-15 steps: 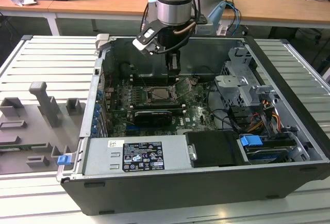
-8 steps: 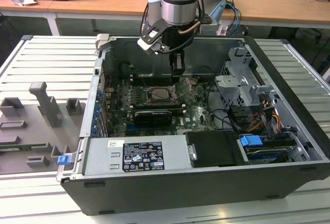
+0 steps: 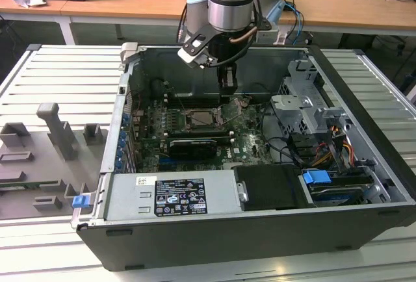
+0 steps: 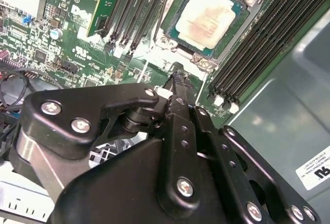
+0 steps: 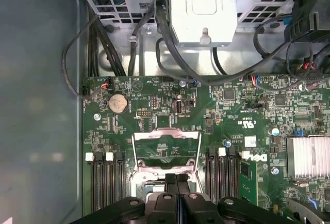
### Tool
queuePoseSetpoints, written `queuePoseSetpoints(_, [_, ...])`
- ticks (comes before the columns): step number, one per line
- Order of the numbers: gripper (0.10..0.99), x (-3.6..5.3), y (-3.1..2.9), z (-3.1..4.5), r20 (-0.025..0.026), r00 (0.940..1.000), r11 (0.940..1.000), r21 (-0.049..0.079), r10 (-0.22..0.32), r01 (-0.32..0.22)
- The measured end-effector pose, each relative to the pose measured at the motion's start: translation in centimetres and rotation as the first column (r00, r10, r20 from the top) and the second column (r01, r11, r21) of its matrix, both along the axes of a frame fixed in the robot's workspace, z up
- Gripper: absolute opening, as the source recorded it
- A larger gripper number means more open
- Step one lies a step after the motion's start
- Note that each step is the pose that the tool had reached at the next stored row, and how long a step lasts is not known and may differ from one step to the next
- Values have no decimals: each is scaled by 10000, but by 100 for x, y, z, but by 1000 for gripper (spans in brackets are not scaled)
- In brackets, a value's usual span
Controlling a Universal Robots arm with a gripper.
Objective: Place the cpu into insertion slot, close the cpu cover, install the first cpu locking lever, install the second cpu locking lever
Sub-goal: 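Close the cpu cover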
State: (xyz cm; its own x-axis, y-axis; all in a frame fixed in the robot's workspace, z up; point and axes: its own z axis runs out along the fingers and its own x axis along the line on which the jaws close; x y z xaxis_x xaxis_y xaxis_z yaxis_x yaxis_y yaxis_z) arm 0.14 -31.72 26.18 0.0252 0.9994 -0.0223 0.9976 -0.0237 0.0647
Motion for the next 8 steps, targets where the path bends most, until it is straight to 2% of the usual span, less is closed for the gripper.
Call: queuePoseSetpoints(8, [106,55,0,0,0,10000,10000,0,-1,1])
